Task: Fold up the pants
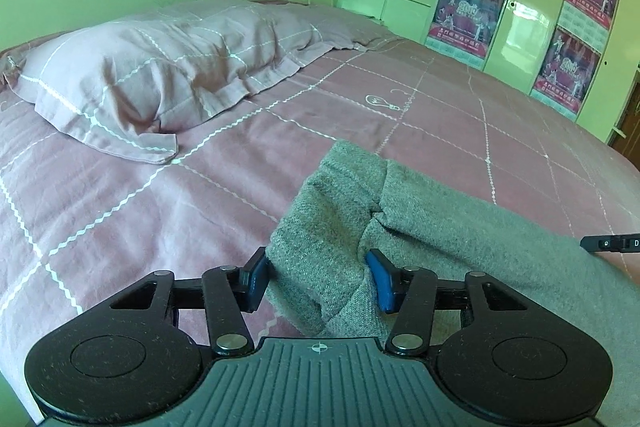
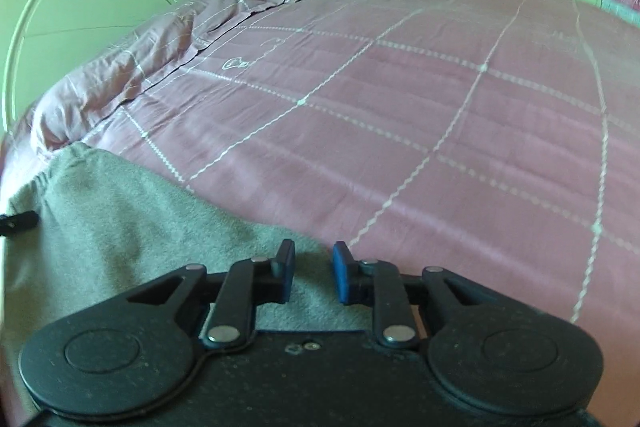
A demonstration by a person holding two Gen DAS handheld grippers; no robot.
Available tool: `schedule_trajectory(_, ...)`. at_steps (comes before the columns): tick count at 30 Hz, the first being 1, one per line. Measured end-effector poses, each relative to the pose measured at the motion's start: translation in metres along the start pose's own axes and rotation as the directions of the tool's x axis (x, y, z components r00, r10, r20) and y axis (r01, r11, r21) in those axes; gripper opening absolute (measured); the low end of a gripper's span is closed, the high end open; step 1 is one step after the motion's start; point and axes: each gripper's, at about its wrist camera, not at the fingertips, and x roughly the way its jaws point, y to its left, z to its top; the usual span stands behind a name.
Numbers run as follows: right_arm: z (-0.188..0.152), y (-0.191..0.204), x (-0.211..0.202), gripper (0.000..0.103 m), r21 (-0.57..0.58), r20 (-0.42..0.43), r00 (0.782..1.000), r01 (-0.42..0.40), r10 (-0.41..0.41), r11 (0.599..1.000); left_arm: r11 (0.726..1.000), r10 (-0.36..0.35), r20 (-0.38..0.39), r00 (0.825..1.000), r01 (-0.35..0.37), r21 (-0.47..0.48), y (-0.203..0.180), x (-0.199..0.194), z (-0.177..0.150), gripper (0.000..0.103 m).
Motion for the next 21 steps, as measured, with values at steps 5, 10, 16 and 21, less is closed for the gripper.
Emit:
schedule_trajectory(5,0.0,-0.018,-0.001,0.016,0.075,-0.016,0.999,-0.042,0.043,0.996,1.0,0.0,0.003,1.0,0.0,0.0,-0.001,-0.004,-0.002,0.052)
schedule_trajectory(10,-0.003,-0.01,-0.004,0.0,0.043,-0.032,0.997,-0.069,0.07,0.997,1.0,0.003,0.004,1.0,-0.003,0.006,-0.002,-0.004,-0.002,0.052)
schedule_trajectory(16,0.002,-0.001,-0.02,0.0,0.006,0.057,0.998,-0.04,0.039,0.999,1.0,-0.015,0.018,1.0,0.015,0.014,0.0,-0.008,0.001,0.044)
schedule_trajectory(21,0.01,0.005,-0.017,0.0,0.003,0.07,0.997,-0.036,0.035,0.999,0.999,-0.042,0.033,0.999,0.041,0.025,0.007,-0.016,0.013,0.04)
